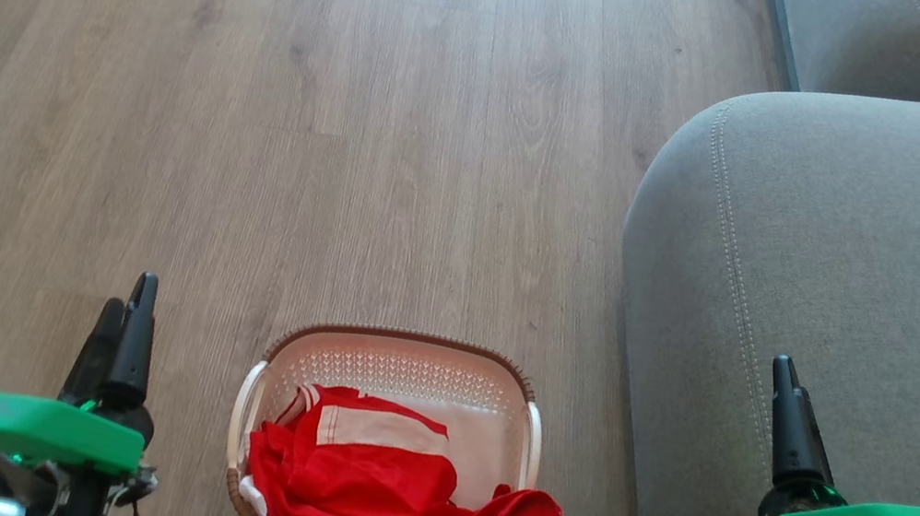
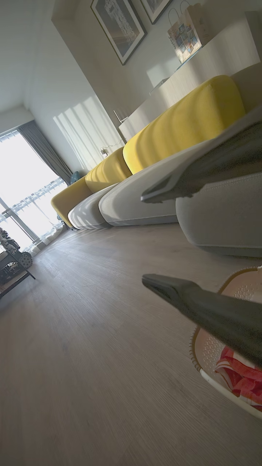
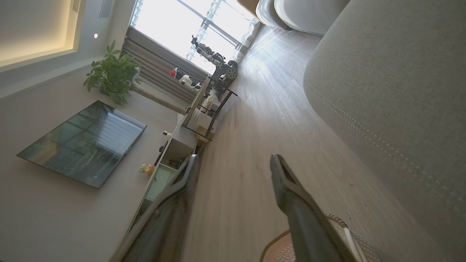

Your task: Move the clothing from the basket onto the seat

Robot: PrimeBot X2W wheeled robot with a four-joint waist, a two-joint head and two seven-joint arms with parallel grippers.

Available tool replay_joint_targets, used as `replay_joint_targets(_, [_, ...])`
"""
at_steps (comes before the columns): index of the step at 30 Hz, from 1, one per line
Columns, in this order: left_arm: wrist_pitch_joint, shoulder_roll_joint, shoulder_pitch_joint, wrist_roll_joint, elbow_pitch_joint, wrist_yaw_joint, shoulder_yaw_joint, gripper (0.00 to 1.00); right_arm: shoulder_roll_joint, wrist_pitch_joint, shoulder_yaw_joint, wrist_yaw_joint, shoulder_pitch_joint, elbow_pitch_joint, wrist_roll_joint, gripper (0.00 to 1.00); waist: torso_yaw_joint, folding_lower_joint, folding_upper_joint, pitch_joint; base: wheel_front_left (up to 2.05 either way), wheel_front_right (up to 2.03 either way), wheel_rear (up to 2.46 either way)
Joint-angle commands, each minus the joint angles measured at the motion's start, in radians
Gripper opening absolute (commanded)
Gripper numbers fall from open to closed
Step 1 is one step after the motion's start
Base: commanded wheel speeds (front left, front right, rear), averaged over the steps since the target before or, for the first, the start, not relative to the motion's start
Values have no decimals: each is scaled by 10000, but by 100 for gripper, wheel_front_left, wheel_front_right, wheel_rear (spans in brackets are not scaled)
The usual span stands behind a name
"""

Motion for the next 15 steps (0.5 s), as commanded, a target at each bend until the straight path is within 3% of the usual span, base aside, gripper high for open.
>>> replay_joint_targets(1, [-98,154,-355,206,-407,-32,79,100,-201,-86,121,42,-399,-445,-174,100,3,0,0,0,0,0,0])
replay_joint_targets(15, [-537,170,-312,2120,-778,-41,-146,100,-120,-528,217,52,-392,-846,-2126,100,43,0,0,13,0,0,0])
